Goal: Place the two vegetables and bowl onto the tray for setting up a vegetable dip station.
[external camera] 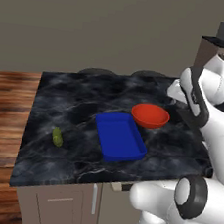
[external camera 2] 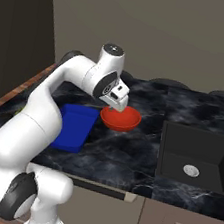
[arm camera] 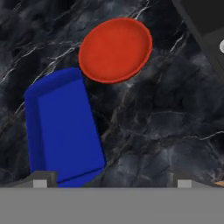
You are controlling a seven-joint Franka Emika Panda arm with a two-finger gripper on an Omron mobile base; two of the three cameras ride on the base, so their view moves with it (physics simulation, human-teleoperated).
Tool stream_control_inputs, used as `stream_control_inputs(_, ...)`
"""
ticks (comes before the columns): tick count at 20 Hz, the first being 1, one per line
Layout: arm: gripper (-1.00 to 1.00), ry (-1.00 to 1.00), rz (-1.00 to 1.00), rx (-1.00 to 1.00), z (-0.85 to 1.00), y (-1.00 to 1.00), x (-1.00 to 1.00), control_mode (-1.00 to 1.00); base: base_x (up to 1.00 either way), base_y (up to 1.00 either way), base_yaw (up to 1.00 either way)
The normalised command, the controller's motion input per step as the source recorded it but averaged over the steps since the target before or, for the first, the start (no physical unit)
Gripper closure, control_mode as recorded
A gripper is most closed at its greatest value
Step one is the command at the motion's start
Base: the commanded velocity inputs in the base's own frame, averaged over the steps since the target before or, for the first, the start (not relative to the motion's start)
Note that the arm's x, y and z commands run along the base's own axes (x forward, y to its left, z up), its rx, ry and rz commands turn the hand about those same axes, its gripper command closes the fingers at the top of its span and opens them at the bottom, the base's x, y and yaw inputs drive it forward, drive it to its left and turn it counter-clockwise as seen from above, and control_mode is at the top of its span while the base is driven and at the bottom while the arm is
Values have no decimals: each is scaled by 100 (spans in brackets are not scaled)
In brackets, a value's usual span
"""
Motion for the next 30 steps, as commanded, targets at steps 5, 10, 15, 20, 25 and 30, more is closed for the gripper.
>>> stream_control_inputs(5,-100,0,-33,-1,-18,-4,5,-100,0,0,0)
stream_control_inputs(10,-100,3,-34,0,-11,-4,13,-100,0,0,0)
stream_control_inputs(15,-100,7,-22,1,-6,-6,11,-100,0,0,0)
stream_control_inputs(20,-100,7,-6,9,-8,-8,0,-100,0,0,0)
stream_control_inputs(25,-100,3,0,16,-9,-7,0,-100,0,0,0)
stream_control_inputs(30,-100,0,-1,9,-14,0,0,-100,0,0,0)
